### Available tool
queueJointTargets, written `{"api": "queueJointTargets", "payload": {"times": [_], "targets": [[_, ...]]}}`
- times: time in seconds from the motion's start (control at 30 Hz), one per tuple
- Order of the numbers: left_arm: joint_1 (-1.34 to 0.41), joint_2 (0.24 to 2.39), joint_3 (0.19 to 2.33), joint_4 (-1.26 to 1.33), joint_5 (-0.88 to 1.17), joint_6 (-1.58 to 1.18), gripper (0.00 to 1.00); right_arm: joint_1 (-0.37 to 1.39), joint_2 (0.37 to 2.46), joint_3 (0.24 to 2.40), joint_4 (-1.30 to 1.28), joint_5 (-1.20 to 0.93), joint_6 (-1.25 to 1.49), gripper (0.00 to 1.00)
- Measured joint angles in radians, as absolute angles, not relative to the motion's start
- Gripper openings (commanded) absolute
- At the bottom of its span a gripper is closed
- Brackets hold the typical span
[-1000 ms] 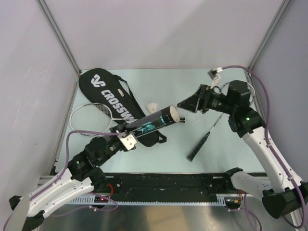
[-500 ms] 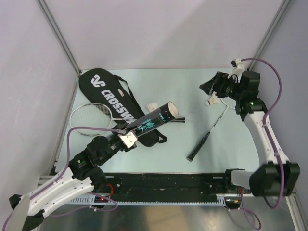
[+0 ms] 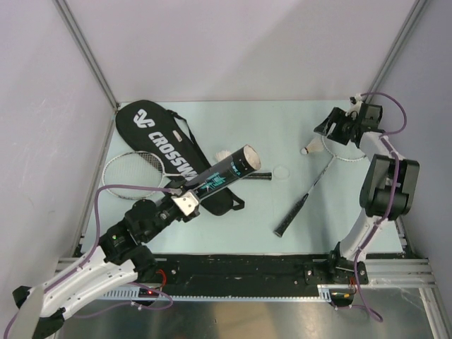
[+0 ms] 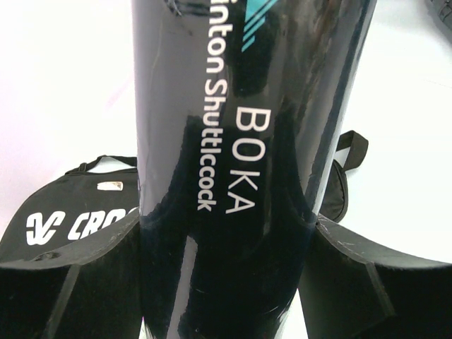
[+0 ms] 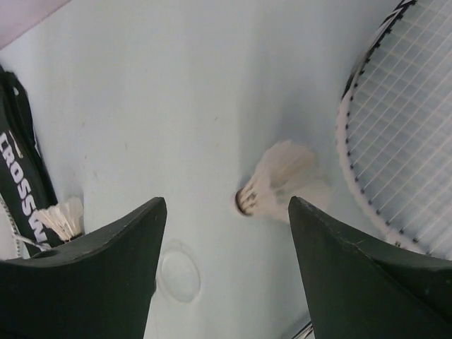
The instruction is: Pack up the badminton gear
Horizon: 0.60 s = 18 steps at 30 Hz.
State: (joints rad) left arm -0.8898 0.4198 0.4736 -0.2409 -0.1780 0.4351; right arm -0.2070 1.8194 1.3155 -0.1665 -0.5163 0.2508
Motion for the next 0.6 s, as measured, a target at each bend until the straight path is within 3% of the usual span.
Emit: {"api": "queueJointTargets", "payload": {"times": [0.3, 0.6], "targets": [[-0.890, 0.446, 0.474, -0.240, -0.176, 0.435, 0.47, -0.287, 2.091, 1.526, -0.193, -0.690, 0.295, 0.64], [-0.890, 0.465, 0.474, -0.241, -0.173, 0.436, 0.47, -0.278, 2.147, 1.534, -0.230, -0.792, 0.298, 0.55]]}}
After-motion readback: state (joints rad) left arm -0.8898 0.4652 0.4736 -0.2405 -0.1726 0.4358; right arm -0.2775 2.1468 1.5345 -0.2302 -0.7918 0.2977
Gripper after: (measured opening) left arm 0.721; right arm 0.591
